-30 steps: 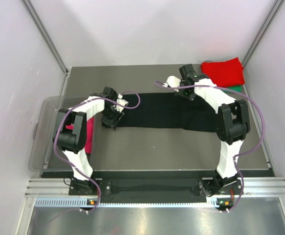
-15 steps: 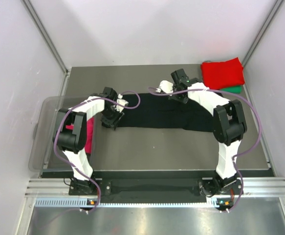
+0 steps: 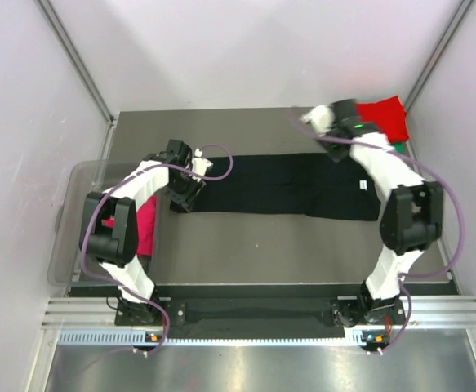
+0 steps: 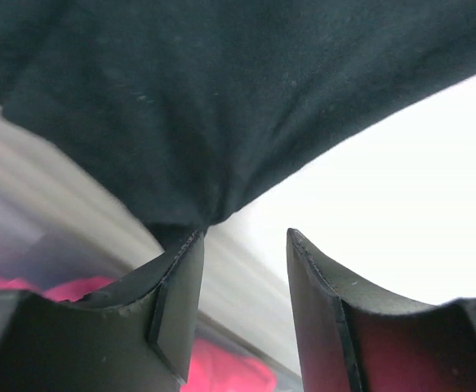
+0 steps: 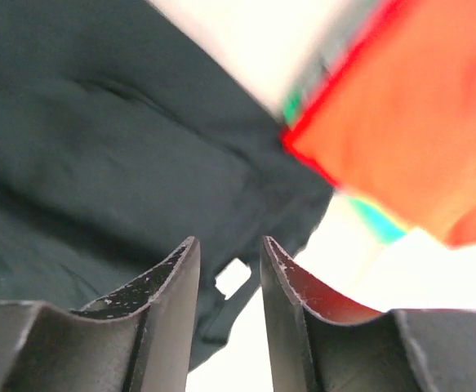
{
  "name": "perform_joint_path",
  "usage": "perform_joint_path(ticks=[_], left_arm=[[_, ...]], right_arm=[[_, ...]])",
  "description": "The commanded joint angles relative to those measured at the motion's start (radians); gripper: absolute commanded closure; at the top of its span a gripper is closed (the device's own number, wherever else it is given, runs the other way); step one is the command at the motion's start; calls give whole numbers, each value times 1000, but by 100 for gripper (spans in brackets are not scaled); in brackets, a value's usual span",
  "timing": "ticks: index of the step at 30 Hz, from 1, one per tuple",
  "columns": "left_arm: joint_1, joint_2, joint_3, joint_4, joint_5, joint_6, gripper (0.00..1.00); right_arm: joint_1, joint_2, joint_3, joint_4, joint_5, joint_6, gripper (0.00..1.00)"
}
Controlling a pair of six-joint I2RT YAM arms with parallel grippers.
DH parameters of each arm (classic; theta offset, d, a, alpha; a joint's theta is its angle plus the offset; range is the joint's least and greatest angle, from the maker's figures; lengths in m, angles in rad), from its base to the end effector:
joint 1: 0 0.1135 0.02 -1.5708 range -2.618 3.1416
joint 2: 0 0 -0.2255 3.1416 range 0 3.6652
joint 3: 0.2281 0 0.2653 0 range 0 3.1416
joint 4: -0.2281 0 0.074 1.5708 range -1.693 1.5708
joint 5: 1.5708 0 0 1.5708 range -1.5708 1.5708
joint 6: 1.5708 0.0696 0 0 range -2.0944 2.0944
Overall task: Fold and stack the t-shirts
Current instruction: Fold the tshirt
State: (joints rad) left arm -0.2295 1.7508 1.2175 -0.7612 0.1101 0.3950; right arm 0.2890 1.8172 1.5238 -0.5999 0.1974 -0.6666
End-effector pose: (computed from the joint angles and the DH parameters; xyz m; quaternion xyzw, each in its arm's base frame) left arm 0.3415 -0.0876 0.1179 0.3110 0.9388 -0.0430 0.1415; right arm 0.4150 0.1091 0.2040 -0.4025 0.8485 -0.1534 0.3074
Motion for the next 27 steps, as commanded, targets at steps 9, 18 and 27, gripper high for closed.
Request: perform_joint_path(ticks=[9,18,27], left_arm=[[5,18,36,23,-23,19,51],[15,125,99,31,-58,15,51],[76,165,74,59,-61,-8,51]], right_arm=[[-557,-24,-85,-520,-763,-49,67],[-652,30,-143,-647,-898,-200,59],[-677,16,-197,-607,-833,-225,56]])
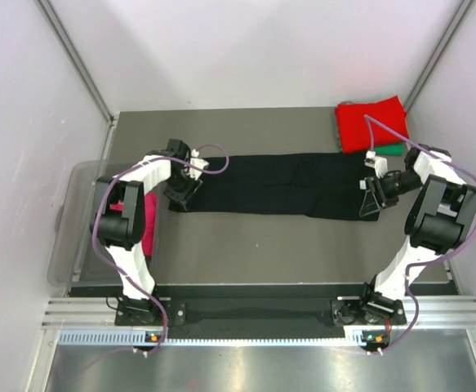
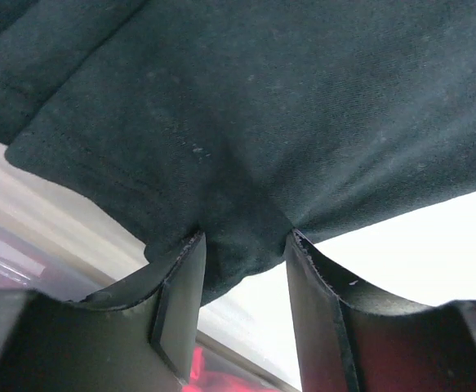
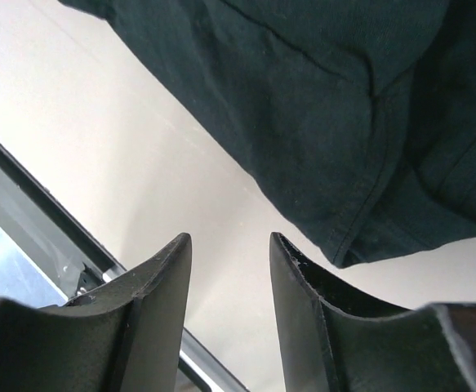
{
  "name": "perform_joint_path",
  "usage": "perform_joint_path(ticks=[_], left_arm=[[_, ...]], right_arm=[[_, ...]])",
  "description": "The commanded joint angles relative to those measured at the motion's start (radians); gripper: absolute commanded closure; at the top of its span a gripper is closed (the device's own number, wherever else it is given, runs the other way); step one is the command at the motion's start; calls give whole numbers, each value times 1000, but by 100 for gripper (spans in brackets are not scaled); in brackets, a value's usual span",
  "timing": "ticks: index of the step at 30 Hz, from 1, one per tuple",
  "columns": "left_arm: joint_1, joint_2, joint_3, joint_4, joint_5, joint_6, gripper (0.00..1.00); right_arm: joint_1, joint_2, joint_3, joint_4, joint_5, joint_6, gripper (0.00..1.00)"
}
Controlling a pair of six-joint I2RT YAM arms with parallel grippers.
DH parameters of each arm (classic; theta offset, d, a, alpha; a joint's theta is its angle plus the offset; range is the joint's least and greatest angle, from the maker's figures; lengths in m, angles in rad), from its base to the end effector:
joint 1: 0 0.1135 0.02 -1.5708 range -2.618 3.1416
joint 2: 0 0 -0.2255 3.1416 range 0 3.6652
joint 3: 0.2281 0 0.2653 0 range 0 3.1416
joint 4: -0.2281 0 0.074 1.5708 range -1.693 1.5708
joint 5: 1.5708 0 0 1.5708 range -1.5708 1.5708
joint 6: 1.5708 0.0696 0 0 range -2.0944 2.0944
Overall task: Fold and stack the t-shirts
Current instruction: Fold the tshirt
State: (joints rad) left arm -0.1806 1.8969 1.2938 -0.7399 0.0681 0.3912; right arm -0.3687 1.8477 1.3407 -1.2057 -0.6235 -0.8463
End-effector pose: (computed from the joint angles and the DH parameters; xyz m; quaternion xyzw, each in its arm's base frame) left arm 0.3646 -0.0714 0.0902 0.2837 0.9515 -0.0217 0.1165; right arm 0.3115 -0.0768 0.1282 -0.2034 0.9276 0.2897 0.1192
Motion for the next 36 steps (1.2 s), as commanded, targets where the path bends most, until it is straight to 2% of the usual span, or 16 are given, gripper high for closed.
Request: perform_joint_path(ticks=[1,13,22,25,26,29,36], left_arm=[[29,19,-5,37,-19,-3,51],[30,33,-17,37,2,-6,52],[32,33,-25,39,9,-8,52],[32,34,-25,39,9,-9,52],[30,37,-25,39,4,-6,52],[32,37,-27,36,-7,-3,52],[49,39,-33,43,-59,17,53]], right_arm=[[-24,-13,-15,4,-5,-43,56],[-85,21,-20,84,45,-53,56],[-87,91,-32,103,42,-57,55],[-87,111,-35,103,47,-65,64],[-87,114,-37,103,50,-66,75],[-91,108,-46,109,71,-71,93],[-144,71,-69,115,120,-97,97]])
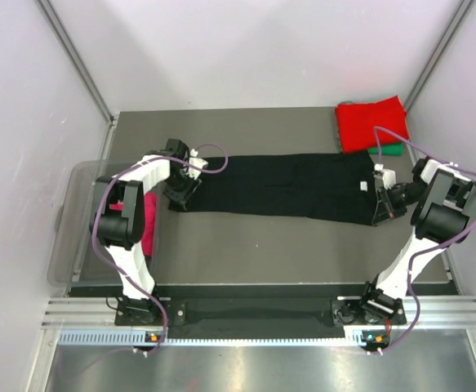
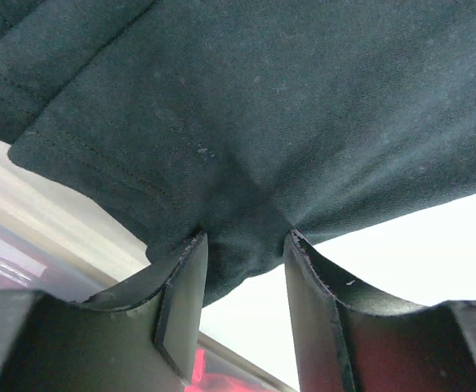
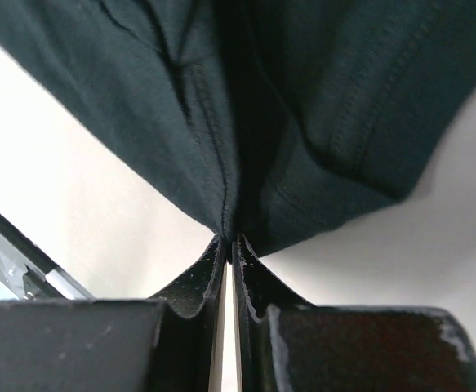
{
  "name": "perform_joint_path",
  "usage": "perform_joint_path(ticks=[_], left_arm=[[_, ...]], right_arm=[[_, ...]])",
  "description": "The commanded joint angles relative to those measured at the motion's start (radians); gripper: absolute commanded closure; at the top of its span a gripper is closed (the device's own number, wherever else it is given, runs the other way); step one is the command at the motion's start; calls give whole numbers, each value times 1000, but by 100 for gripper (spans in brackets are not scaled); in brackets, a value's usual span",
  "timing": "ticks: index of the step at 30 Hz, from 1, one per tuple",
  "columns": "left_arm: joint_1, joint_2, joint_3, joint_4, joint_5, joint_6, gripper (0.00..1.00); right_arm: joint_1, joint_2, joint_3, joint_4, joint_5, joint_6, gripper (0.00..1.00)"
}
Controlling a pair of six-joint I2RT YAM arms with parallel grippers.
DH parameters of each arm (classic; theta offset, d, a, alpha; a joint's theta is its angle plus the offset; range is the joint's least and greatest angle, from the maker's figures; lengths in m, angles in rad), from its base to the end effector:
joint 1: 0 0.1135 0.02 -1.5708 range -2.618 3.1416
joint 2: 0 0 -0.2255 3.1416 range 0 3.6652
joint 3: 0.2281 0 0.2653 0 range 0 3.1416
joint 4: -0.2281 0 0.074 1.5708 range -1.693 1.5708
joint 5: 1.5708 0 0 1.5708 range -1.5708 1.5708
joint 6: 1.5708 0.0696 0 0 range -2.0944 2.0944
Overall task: Fold and stack the t-shirts
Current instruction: Fold the tshirt
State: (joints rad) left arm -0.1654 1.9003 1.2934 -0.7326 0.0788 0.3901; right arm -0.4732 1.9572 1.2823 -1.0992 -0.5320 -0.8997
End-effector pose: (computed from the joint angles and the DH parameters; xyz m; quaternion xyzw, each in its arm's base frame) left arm 0.3663 -0.0667 0.0892 0.2765 0.9533 -0.0260 0.1190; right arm 0.2984 -0.1131 0.0765 -0.1771 0.9438 0.2643 0.0900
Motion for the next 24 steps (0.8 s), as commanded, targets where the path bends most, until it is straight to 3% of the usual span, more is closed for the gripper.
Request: perform_joint_path(ticks=[1,20,24], left_arm=[[35,36,-32,33,-70,18,53],[50,-43,-8,-11,-119,39,53],[49,-87,38,-69,-41,44,54]], right_arm=[[-45,-40,-14,7,33,-50,97],[-99,-66,-55,7,53,-85,97],[-102,-122,-46,-25,29,-110,96]])
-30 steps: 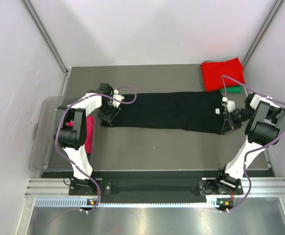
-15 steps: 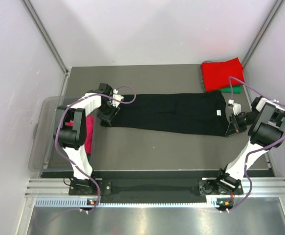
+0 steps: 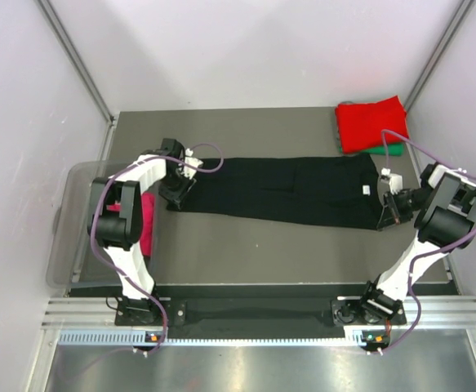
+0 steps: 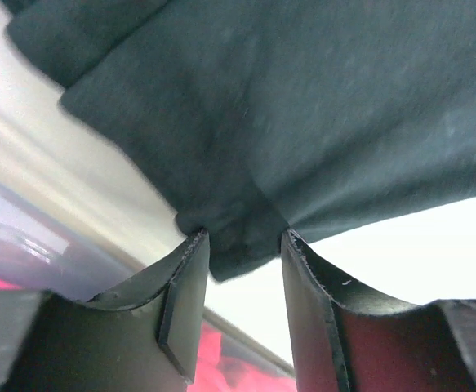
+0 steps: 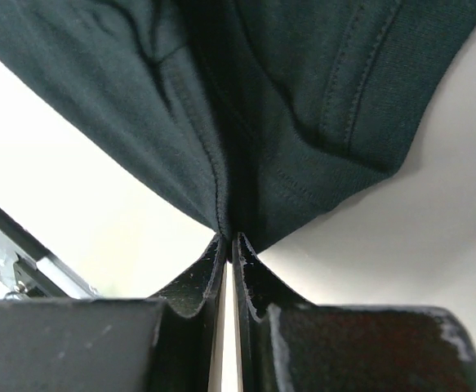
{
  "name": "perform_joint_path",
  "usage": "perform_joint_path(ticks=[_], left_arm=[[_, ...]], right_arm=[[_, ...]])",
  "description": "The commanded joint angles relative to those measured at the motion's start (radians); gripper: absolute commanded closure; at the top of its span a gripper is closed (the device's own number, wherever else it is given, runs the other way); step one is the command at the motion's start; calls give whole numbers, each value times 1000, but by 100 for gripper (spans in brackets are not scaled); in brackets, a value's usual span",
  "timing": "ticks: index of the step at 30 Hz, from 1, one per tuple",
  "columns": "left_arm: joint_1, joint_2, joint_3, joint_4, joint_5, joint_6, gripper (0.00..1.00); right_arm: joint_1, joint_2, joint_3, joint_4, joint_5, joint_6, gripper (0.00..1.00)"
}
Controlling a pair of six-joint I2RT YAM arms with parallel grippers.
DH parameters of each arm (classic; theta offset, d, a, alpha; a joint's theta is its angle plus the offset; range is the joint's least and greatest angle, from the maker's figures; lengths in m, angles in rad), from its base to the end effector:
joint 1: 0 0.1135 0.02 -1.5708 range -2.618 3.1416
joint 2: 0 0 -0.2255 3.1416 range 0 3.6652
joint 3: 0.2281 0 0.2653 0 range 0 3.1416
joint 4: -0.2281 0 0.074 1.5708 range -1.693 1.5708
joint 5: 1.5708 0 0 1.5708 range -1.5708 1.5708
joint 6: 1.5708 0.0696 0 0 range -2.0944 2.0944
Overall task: Fold and stack the t-shirts
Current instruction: Fold the tshirt
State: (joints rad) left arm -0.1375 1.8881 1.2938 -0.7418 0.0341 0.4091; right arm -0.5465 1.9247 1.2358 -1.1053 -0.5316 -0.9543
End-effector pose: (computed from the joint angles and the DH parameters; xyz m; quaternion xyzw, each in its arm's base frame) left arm 0.3676 -0.0533 0.0931 0.2699 0.9556 -0.0009 0.1183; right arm 0.2798 -0.1289 0.0764 -0.1655 0.9449 0.2643 0.0993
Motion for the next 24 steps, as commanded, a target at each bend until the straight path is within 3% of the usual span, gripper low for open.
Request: perform_joint_path(ticks=[1,4,7,16,24], left_arm=[[19,-89,54,-79,19,25,54],[13,-139,128,-134,78,30,54],[3,-167,182,-169,137,42,53],[-86,-132,113,-124,162,-7,53],[-129,-41,113,-76,147,-39,54]], right_arm=[[-29,-105,7,-28,22,-55,96],[-30,-165,34,-83,-4,-60,80],[-30,-214,71,-119,-16,-57,73],[0,-188,217,-88,-114,48,66],[203,-155,283,168,-56,222,68]])
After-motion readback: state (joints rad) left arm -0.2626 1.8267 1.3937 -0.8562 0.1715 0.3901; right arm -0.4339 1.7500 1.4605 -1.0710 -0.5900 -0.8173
